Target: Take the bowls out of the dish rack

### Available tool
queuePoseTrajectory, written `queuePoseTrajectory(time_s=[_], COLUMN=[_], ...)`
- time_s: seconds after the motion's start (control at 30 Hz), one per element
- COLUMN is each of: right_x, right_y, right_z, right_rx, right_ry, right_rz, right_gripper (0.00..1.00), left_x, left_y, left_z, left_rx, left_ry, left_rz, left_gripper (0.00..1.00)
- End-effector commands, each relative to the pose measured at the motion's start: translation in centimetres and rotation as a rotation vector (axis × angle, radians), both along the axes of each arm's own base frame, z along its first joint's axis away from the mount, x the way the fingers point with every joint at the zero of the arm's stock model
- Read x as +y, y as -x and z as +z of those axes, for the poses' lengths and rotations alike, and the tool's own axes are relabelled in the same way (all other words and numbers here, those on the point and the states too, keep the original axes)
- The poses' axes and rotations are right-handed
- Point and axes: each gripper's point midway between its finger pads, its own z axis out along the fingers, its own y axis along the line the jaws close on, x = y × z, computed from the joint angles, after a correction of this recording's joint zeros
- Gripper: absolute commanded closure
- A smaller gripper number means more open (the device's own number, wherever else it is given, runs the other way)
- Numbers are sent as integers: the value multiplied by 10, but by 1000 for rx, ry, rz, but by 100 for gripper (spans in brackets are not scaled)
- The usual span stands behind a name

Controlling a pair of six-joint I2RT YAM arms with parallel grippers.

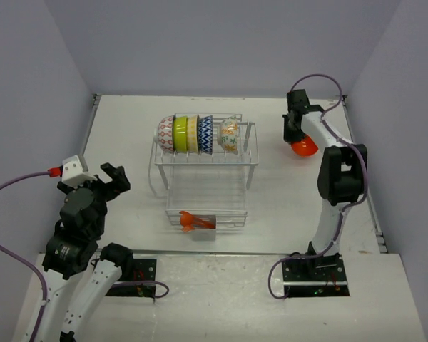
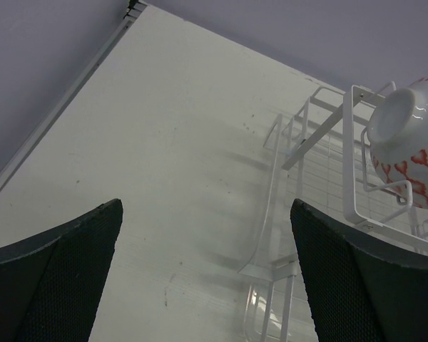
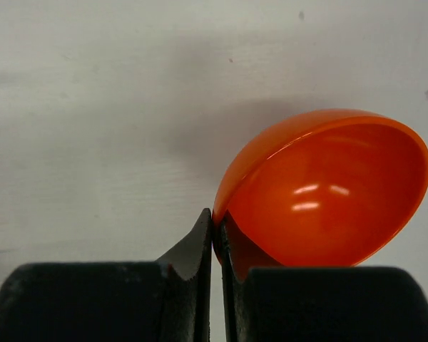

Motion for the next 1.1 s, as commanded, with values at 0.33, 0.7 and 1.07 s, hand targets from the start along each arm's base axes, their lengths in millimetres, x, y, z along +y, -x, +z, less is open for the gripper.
queuePoseTrajectory(time_s=[0.33, 0.7, 1.07], right_x=[-22, -13, 105], right_y=[-16, -11, 95], right_z=[-60, 29, 266], right_rx=[124, -36, -639], right_ry=[149, 69, -624], right_rz=[-51, -75, 377], right_gripper=[100, 53, 19], left_x=[0, -1, -2], left_y=[2, 2, -4], left_z=[11, 10, 6], left_rx=[-58, -57, -29], left_ry=[7, 5, -4], left_rz=[-12, -15, -11], left_gripper=[0, 0, 0])
